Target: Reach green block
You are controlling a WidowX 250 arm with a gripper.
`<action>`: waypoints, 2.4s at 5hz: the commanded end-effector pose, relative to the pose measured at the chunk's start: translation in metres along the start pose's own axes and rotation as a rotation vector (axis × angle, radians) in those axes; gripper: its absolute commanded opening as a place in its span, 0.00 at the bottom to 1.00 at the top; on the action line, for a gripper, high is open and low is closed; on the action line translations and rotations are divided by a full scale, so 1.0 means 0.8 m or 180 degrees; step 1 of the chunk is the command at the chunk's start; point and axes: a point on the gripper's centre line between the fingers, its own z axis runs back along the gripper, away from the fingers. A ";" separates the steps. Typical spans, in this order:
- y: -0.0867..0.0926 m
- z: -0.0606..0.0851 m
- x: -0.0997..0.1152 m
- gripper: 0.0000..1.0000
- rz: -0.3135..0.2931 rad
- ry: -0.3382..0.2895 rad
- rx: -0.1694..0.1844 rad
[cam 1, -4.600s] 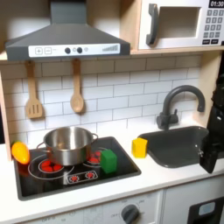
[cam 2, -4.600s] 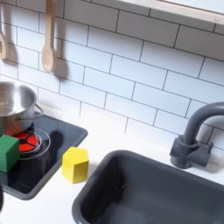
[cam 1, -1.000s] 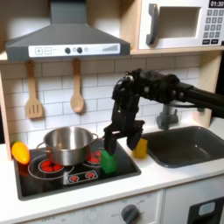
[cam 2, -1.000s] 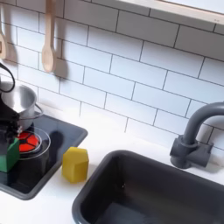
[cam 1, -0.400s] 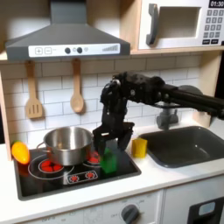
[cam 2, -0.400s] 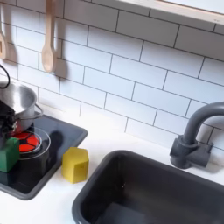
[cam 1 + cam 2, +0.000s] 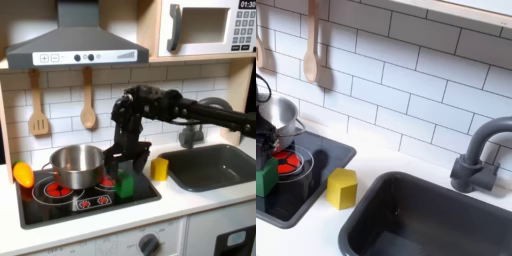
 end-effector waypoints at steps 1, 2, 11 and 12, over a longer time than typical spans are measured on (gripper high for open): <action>-0.008 -0.013 0.007 1.00 0.0018 0.0021 -0.0019; -0.017 -0.017 0.011 1.00 0.0005 0.0020 -0.0043; -0.016 -0.077 0.024 1.00 -0.0032 0.0305 0.0041; -0.013 -0.080 0.026 1.00 0.0003 0.0321 0.0073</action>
